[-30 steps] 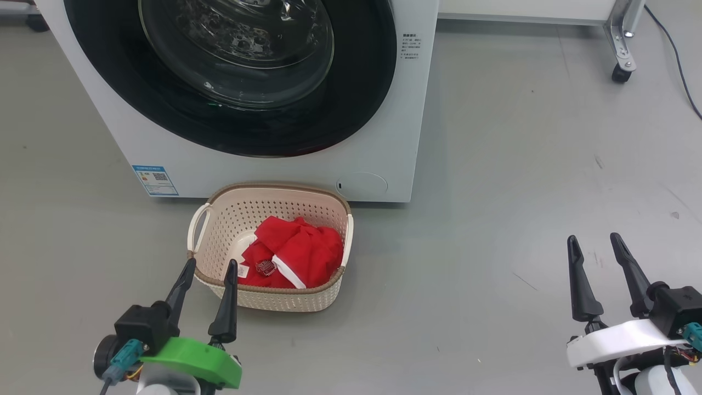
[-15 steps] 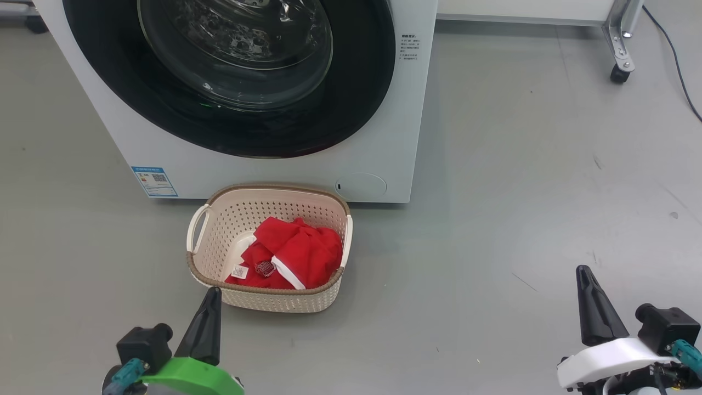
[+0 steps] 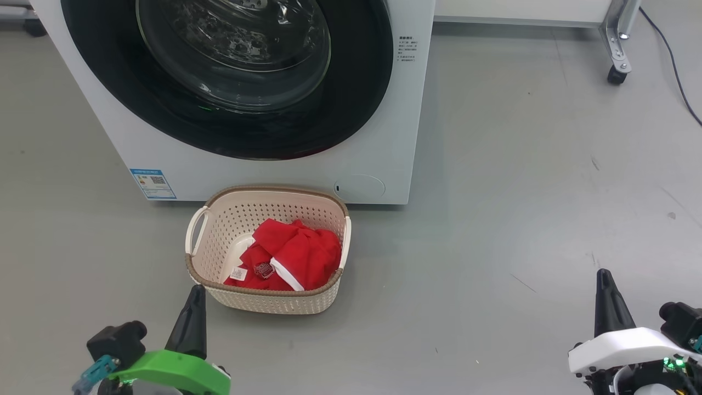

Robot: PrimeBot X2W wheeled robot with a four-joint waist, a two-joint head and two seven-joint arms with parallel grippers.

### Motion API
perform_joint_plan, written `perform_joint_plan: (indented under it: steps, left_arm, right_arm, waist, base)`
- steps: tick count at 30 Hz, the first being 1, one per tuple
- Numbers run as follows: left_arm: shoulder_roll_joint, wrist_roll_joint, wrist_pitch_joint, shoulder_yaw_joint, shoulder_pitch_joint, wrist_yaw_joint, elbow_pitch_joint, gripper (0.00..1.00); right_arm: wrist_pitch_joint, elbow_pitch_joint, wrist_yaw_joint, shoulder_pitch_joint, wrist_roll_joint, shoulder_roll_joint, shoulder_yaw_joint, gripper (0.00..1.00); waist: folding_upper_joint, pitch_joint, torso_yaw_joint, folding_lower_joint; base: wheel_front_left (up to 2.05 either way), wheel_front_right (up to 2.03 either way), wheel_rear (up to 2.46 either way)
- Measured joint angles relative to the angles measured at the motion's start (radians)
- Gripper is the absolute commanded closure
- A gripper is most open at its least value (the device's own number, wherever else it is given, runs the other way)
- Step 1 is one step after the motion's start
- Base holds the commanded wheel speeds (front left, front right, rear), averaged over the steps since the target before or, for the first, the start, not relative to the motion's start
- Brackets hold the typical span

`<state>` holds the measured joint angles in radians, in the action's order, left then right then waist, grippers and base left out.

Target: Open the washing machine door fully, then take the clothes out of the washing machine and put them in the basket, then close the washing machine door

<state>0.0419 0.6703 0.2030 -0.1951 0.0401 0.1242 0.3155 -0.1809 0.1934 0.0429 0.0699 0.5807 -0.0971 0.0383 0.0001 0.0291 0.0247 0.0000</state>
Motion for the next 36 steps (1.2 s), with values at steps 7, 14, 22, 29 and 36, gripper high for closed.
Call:
perform_joint_plan:
  steps: [7, 14, 22, 29, 36]
  left_arm:
    - [0.001, 0.098, -0.027, 0.022, 0.0, 0.0, -0.006, 1.0]
    - [0.002, 0.182, -0.052, 0.037, 0.0, 0.0, -0.009, 1.0]
    - [0.006, 0.274, -0.079, 0.061, 0.0, 0.0, -0.013, 1.0]
    - [0.007, 0.362, -0.098, 0.075, 0.0, 0.0, -0.017, 1.0]
    - [0.01, 0.441, -0.122, 0.095, 0.001, 0.0, -0.021, 1.0]
  right_arm:
    - [0.028, 0.008, 0.008, -0.008, 0.098, 0.003, -0.018, 1.0]
    - [0.054, 0.015, 0.012, -0.023, 0.183, 0.007, -0.033, 1.0]
    - [0.084, 0.025, 0.018, -0.03, 0.284, 0.016, -0.049, 1.0]
    - [0.107, 0.031, 0.028, -0.046, 0.369, 0.02, -0.064, 1.0]
    - [0.133, 0.039, 0.035, -0.053, 0.455, 0.027, -0.078, 1.0]
  waist:
    - [0.0, -0.003, -0.003, 0.0]
    - [0.0, -0.005, -0.005, 0.0]
    - [0.0, -0.007, -0.007, 0.0]
    - [0.0, -0.009, -0.009, 0.0]
    - [0.0, -0.012, -0.012, 0.0]
  base:
    - [0.0, 0.0, 0.0]
    - [0.0, 0.0, 0.0]
    - [0.0, 0.0, 0.0]
    - [0.0, 0.0, 0.0]
    - [0.0, 0.0, 0.0]
